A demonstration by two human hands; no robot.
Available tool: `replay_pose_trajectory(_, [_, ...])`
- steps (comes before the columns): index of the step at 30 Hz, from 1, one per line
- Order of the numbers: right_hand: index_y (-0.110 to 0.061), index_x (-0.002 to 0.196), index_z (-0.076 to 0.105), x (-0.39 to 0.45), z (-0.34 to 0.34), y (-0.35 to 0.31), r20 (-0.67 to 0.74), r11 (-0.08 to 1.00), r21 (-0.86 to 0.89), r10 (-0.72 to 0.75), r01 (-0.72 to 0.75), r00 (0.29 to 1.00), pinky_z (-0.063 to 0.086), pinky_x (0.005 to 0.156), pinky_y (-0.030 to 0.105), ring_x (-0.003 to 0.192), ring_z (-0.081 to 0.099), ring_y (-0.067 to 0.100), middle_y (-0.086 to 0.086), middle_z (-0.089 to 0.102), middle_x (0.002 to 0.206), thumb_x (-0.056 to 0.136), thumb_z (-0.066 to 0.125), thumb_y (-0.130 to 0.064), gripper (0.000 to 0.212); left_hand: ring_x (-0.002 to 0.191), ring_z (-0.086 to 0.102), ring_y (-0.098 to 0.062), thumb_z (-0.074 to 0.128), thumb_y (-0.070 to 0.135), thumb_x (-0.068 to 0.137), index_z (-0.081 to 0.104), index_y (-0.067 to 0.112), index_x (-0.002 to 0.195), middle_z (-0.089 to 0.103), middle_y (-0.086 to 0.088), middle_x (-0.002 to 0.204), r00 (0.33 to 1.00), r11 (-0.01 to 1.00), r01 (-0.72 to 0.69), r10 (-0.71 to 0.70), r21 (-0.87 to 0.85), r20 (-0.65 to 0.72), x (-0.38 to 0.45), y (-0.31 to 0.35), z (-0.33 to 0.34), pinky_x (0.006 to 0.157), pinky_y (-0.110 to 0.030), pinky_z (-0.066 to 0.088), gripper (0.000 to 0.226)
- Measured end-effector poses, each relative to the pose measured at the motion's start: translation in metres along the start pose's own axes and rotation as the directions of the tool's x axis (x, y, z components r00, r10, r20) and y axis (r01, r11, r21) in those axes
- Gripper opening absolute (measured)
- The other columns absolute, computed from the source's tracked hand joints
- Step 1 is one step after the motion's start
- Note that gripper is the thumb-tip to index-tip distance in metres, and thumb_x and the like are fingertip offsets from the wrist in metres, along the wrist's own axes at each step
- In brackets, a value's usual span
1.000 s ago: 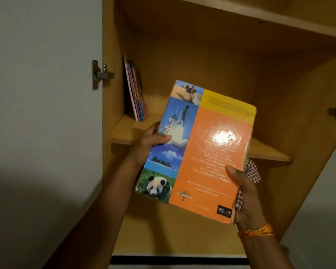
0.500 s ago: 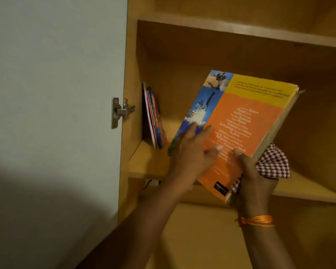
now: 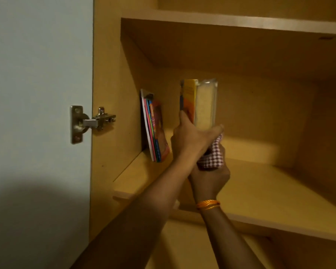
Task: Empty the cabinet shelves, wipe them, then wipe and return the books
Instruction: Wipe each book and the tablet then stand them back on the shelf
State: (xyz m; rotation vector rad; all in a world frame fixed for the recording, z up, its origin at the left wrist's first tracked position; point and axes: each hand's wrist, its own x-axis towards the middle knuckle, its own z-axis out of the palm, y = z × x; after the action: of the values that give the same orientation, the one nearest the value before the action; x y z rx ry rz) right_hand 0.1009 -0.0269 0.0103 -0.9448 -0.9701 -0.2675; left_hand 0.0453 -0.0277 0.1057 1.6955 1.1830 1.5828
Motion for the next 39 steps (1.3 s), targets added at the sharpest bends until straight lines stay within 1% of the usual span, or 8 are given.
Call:
replay_pose_trajectory(3, [-0.026, 0.136, 0.051, 0.01, 0.015, 0.018, 0.203, 0.993, -0.118, -0.002, 0.026, 0.979, 0.056, 0.076, 0.035, 0.093, 0.07, 0.023, -0.001, 0.072, 0.111, 0.069, 0.079, -0.041, 0.074, 0.102, 0.065, -0.019, 0.086, 0.043, 0.067, 0.044, 0.031, 0.129, 0.06, 0.011, 0.107, 0.993, 0.982, 0.02, -0.042, -0.19, -0.11, 0.02, -0.021, 0.001, 0.083, -0.033, 0.055, 0.077])
replay_pose_trajectory(7, [-0.034, 0.137, 0.041, 0.018, 0.029, 0.037, 0.461, 0.996, -0.021, 0.081, -0.081, 0.884, 0.056, 0.081, 0.03, 0.096, 0.068, 0.016, -0.005, 0.07, 0.113, 0.07, 0.081, -0.033, 0.079, 0.106, 0.063, -0.018, 0.088, 0.033, 0.069, 0.044, 0.024, 0.142, 0.062, 0.002, 0.12, 0.986, 0.957, 0.026, -0.071, -0.287, -0.149, 0.04, -0.047, 0.009, 0.087, -0.034, 0.056, 0.086])
replay_pose_trajectory(12, [-0.023, 0.142, 0.049, 0.052, 0.043, 0.073, 0.797, 0.998, -0.002, 0.041, -0.065, 0.603, 0.049, 0.105, 0.036, 0.122, 0.058, 0.009, -0.007, 0.061, 0.136, 0.064, 0.082, -0.035, 0.085, 0.103, 0.066, -0.02, 0.083, 0.049, 0.053, 0.047, 0.028, 0.14, 0.067, 0.004, 0.118, 0.972, 0.961, 0.06, -0.118, -0.269, -0.202, 0.06, -0.07, 0.014, 0.093, -0.045, 0.057, 0.096])
replay_pose_trajectory(24, [-0.026, 0.149, 0.041, 0.057, 0.093, 0.117, 0.825, 0.972, 0.118, 0.017, -0.202, 0.565, 0.036, 0.118, 0.044, 0.14, 0.044, 0.009, -0.012, 0.05, 0.15, 0.065, 0.091, -0.025, 0.098, 0.099, 0.068, -0.019, 0.08, 0.049, 0.052, 0.06, 0.02, 0.133, 0.071, -0.001, 0.113, 0.992, 0.982, 0.102, -0.112, -0.159, -0.053, 0.119, -0.107, 0.012, 0.088, -0.038, 0.058, 0.088])
replay_pose_trajectory(27, [-0.03, 0.156, 0.026, 0.063, 0.104, 0.129, 0.893, 0.987, 0.003, 0.071, -0.163, 0.445, 0.033, 0.12, 0.048, 0.145, 0.038, 0.017, -0.004, 0.041, 0.157, 0.062, 0.094, -0.031, 0.116, 0.101, 0.067, -0.021, 0.084, 0.039, 0.066, 0.061, 0.016, 0.132, 0.071, -0.002, 0.114, 0.993, 0.988, 0.11, -0.114, -0.111, -0.031, 0.134, -0.113, 0.01, 0.086, -0.034, 0.055, 0.073])
replay_pose_trajectory(30, [-0.022, 0.156, 0.022, 0.054, 0.112, 0.139, 0.947, 0.979, -0.205, 0.204, -0.023, 0.249, 0.041, 0.107, 0.065, 0.133, 0.044, 0.051, 0.031, 0.038, 0.151, 0.053, 0.096, -0.04, 0.128, 0.101, 0.066, -0.023, 0.084, 0.03, 0.073, 0.059, 0.014, 0.132, 0.069, -0.003, 0.114, 0.994, 0.992, 0.095, -0.098, -0.081, -0.037, 0.148, -0.12, 0.01, 0.082, -0.03, 0.05, 0.066])
replay_pose_trajectory(34, [-0.049, 0.154, -0.007, 0.057, 0.121, 0.149, 0.909, 0.976, -0.205, 0.217, -0.073, 0.355, 0.042, 0.108, 0.06, 0.136, 0.043, 0.038, 0.007, 0.028, 0.161, 0.049, 0.093, -0.021, 0.147, 0.1, 0.063, -0.02, 0.082, 0.035, 0.077, 0.054, 0.015, 0.138, 0.067, -0.004, 0.118, 0.997, 0.997, 0.08, -0.08, 0.016, 0.0, 0.163, -0.128, 0.01, 0.082, -0.029, 0.049, 0.07])
replay_pose_trajectory(39, [-0.037, 0.159, 0.003, 0.065, 0.126, 0.16, 0.896, 0.982, -0.146, 0.183, -0.12, 0.405, 0.048, 0.105, 0.03, 0.127, 0.052, 0.02, 0.0, 0.043, 0.152, 0.054, 0.084, -0.003, 0.137, 0.109, 0.064, -0.031, 0.077, 0.057, 0.078, 0.028, 0.013, 0.143, 0.06, -0.01, 0.128, 1.0, 0.939, 0.028, -0.022, 0.343, -0.021, 0.175, -0.127, 0.016, 0.082, -0.036, 0.053, 0.092])
